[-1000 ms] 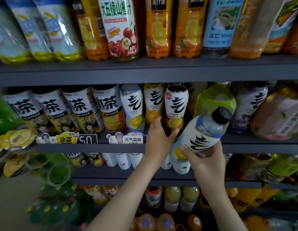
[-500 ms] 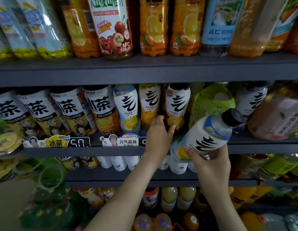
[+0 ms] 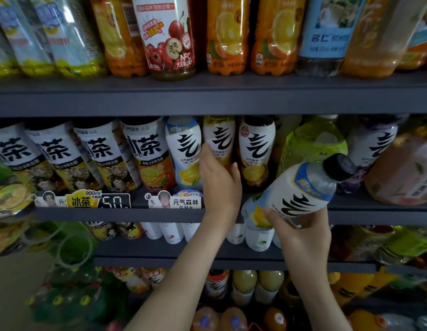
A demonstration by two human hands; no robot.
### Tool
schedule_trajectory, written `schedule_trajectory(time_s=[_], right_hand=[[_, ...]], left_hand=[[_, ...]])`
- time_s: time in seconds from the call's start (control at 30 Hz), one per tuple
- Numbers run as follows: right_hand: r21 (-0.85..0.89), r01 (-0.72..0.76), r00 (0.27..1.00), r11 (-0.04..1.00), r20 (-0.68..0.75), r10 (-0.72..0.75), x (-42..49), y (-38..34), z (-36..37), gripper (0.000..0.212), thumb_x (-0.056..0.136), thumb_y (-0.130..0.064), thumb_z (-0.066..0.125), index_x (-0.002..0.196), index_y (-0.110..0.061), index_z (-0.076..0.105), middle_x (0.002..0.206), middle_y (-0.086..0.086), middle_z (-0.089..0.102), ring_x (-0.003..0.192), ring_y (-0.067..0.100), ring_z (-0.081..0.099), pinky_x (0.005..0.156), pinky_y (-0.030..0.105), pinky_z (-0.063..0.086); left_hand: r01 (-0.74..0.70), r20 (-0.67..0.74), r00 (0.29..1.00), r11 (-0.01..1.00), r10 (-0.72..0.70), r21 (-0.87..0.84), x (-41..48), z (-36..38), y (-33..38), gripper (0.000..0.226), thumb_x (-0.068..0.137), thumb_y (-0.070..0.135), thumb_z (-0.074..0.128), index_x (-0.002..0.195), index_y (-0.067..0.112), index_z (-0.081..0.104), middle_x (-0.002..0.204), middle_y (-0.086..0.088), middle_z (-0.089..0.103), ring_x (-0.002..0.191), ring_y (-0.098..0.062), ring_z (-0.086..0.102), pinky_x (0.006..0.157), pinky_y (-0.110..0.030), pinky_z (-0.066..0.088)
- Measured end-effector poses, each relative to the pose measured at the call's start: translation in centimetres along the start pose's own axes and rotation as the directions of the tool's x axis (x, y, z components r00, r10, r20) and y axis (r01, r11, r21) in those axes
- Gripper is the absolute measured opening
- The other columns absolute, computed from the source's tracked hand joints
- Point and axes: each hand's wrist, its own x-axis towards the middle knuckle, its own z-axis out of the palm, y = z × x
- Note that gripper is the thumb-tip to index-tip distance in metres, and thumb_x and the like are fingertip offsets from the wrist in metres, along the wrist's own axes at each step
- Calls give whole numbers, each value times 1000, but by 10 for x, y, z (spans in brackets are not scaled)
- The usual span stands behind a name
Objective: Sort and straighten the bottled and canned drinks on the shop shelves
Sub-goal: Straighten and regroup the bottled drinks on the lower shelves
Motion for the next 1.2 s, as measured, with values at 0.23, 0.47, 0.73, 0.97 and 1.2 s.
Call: schedule_trajectory(time_s=[0.23,0.47,0.73,0.97,1.2], right_hand=[[68,87,994,994,-69,-82,-3,3,-4,65,70,-2,80,127,-16,52,109,-16,66,102,-2,63,81,18,53],[125,174,979,977,-126,-158,-2,0,-4,62,72,0,78,128,-8,50,115,-11,63,103,-4,61,80,9,49],[119,146,988,982,-68,-139,-5,1,11,66,72,-3,79,130,-10,49,119,-2,65,106,3,62,86,17,52],[83,58,998,995,27,-60,4,9,50,67,73,-8,80,129,-13,44,115,-8,63,102,0,63,87,27,54],[-163,139,982,977,148,-115,29,5,90,68,81,-18,75,139,-15,40,117,-9,62,99,-3,59,79,10,49]], left_hand=[[95,5,995,994,-95,50,18,21,0,77,91,15,59,146,-8,10,149,-25,25,138,-33,30,114,-32,26],[-5,-60,998,996,10,85,9,16,-1,71,68,14,77,125,-11,44,115,-26,46,105,-41,50,91,-41,45],[-67,-19,998,976,64,-208,-45,-30,-33,68,73,40,75,124,2,51,117,0,57,108,-5,51,88,-2,37],[-108,-203,978,947,46,-304,-49,-83,-45,59,73,50,72,101,-2,68,104,-1,68,102,-8,64,93,-20,49],[65,-106,985,855,-139,-514,-37,-124,-38,45,67,27,77,108,27,58,105,18,67,102,-2,63,88,-21,51]])
